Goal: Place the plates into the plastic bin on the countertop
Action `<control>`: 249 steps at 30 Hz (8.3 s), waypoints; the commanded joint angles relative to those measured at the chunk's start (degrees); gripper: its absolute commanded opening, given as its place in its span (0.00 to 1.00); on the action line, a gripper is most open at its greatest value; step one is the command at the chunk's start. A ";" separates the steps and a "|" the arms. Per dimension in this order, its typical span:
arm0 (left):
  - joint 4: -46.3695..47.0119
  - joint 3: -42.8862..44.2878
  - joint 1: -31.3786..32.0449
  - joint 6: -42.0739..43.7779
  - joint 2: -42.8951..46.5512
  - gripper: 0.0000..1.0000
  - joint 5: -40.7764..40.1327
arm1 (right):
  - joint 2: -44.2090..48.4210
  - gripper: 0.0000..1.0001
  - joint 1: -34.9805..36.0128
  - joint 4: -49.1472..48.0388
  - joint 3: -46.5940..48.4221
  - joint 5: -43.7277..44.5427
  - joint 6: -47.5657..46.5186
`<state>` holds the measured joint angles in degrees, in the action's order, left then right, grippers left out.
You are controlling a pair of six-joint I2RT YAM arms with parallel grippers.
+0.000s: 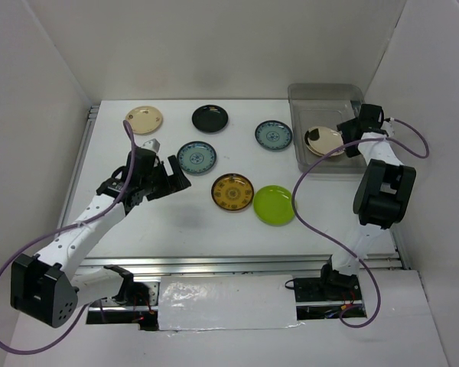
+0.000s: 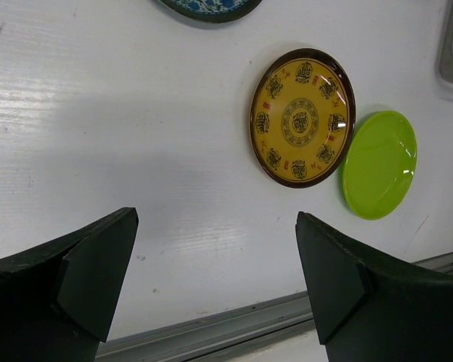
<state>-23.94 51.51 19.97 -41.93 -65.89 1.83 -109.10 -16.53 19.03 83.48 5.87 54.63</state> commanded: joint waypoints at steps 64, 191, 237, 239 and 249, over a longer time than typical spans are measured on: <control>22.55 -8.62 -2.83 -3.25 -2.58 0.00 22.00 | 22.08 0.00 46.15 -26.06 -33.73 -24.51 -18.77; 3.74 -6.42 -4.85 -4.20 11.11 0.99 -1.10 | 35.53 0.00 26.67 -22.84 -39.11 -20.22 -4.18; 30.45 23.02 22.57 -8.17 -52.83 0.92 5.65 | 48.59 1.00 14.59 -6.54 -31.36 -10.17 -12.71; 29.05 24.60 22.92 -8.34 -54.25 0.80 4.95 | 54.04 1.00 16.26 -7.07 -36.89 -11.83 -12.62; 32.11 21.45 23.89 -9.48 -55.40 0.43 3.71 | 68.93 1.00 19.79 -5.14 -47.62 -14.47 -12.00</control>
<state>8.10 74.35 43.38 -51.44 -119.15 5.76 -41.98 2.87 14.41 37.15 -6.48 43.38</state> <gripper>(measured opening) 0.456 0.997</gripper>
